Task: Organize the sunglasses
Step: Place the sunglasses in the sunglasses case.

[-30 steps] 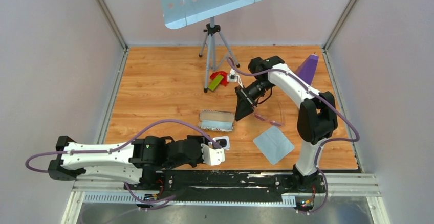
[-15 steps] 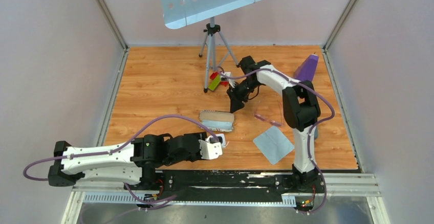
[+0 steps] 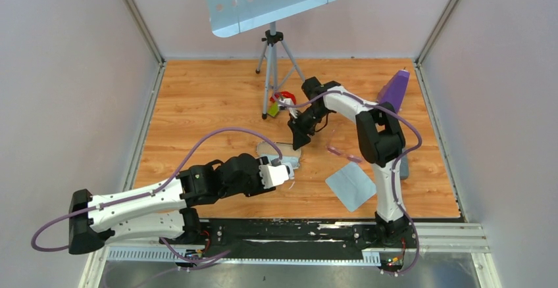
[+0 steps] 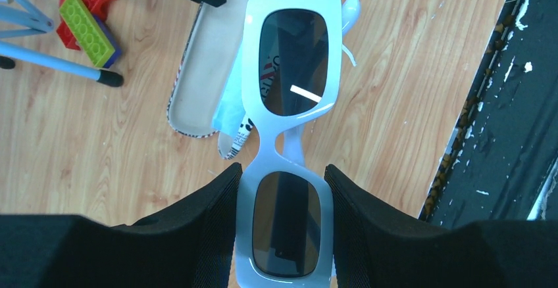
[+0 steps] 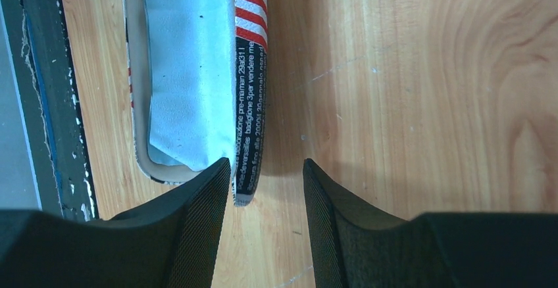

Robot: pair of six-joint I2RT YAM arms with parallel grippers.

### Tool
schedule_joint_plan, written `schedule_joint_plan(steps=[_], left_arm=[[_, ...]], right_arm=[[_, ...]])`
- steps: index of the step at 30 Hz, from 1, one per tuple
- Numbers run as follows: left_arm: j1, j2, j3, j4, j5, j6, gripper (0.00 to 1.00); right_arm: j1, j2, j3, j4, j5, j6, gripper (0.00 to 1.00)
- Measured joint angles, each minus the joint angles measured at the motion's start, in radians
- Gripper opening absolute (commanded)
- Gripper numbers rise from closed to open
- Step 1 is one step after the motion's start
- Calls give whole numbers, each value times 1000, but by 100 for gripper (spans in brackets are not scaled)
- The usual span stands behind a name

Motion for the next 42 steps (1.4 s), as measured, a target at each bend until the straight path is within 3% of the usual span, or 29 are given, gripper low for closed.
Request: schedule_joint_plan(steps=[2,9,13,18,22,30,42], left_arm=[[17,20,0,9,19,2,40],[43,22,0,16,55,4,40],[61,26,0,19,66,19,40],[94,87,5,59,91,26,40],[97,150,6,106,113,34,40],[105,197,6,179,149,53,40],[150,320,6,286,212,71,40]], right_arm=[[8,13,0,-4,-2,-10,48],[28,21,0,-15,-22,-36,21],[29,20,-3,-8,-25,-46,11],[41,-61,-107,69,24,-57,1],[81,-210,-243,174,100,-66,0],[153,-494,-589,547,251,-60,0],[156,-509,-698,848,370,-57,0]])
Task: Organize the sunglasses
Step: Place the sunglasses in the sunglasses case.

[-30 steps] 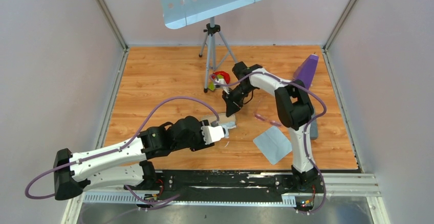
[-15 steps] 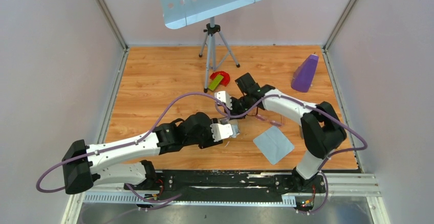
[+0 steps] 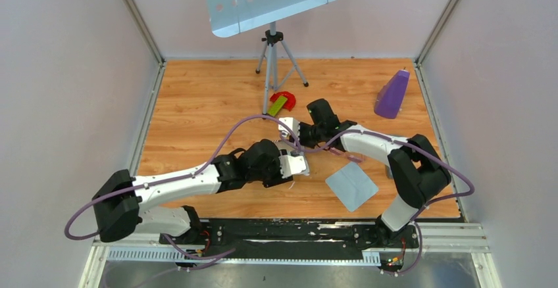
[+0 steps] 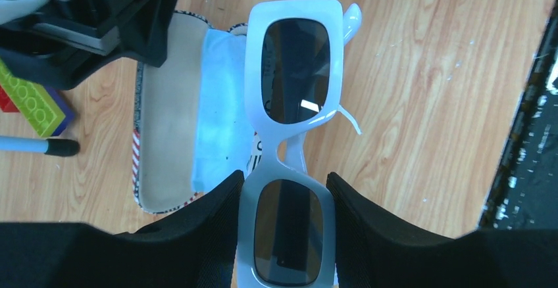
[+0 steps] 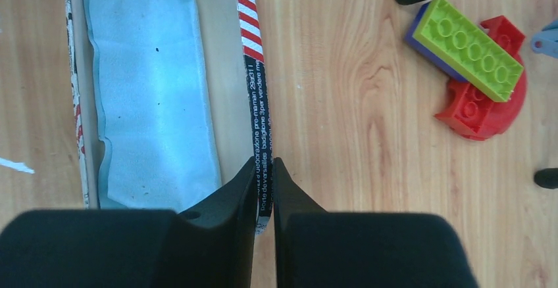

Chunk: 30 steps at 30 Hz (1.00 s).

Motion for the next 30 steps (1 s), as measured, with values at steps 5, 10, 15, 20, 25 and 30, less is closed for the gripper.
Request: schedule_joint_plan(steps=[5,10,15,20,25,30], left_arm=[[52,66,0,18,10,17,40],[109,80,0,30,16,32,40],[122,148,34,29,36,73,40],[122,196,58,42,23,122,40],[127,196,51,60,15,157,43],[134,192,16,106,-1,202,46]], right_arm=[[2,0,-12,40,31,-13,0],[15,-6,-35,74,50,-36,0],[27,-22,-48,88,61,-49,0],[27,-29,-58,90,66,-51,0],[27,-31,-60,96,68,-51,0],[32,-31,-70,113,69,-52,0]])
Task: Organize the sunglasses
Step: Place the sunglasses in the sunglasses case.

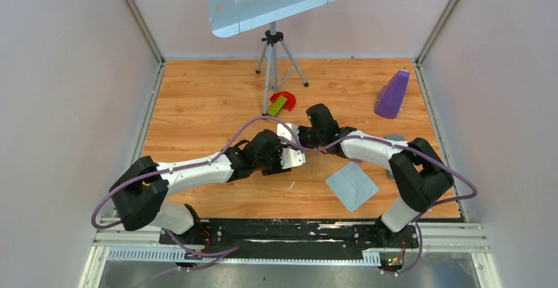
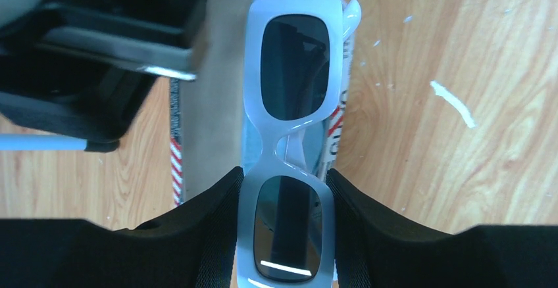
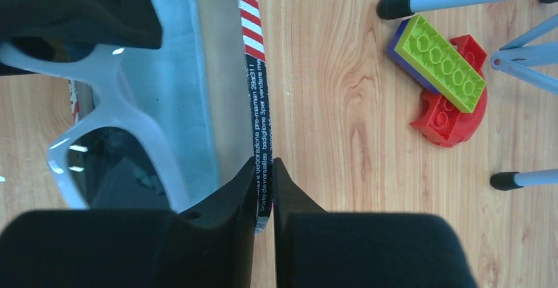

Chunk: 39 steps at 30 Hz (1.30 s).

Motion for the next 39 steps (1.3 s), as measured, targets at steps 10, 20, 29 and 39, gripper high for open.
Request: schedule_joint_plan(steps=[10,20,29,39], left_arm=[[36,42,-13,80,-27,47,47],[39,45,-8,23,48,42,50],[43,112,66,-41,57,40,58],[43,120,77,-43,47,48,60]], right_arm=[[11,-1,-15,14,-2,-6,0],[14,-1,-19,23,-1,-8,0],[7,-7,-29,15,7,-3,0],[5,-13,-37,17,14,0,0]])
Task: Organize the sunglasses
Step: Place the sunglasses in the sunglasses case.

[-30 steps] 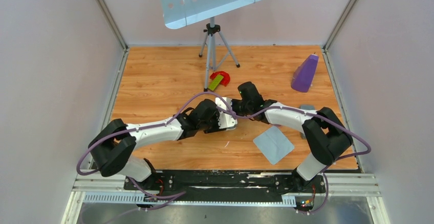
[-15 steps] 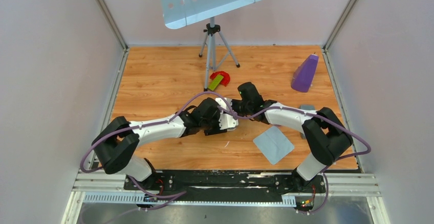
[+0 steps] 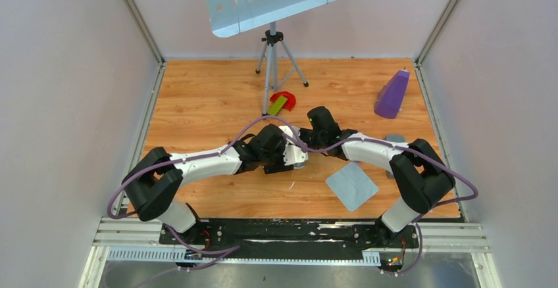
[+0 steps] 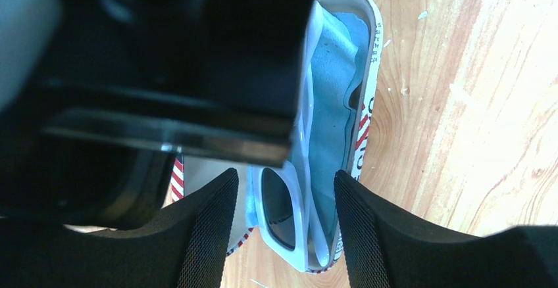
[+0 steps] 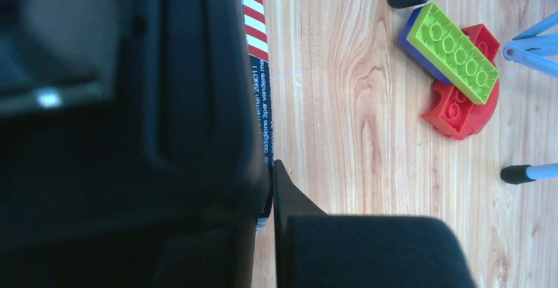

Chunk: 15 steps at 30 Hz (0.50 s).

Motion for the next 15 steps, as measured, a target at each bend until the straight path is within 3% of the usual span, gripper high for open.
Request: schedule_joint_plan(steps=[8,15], left_arm=[[-26,-63,-40,-11,-33,-6,64],[-46,-316,-143,-79,-71,-42,66]], right_arm=[[20,-3,0,4,-20,-8,0],[61,-26,11,48,-58,-7,0]])
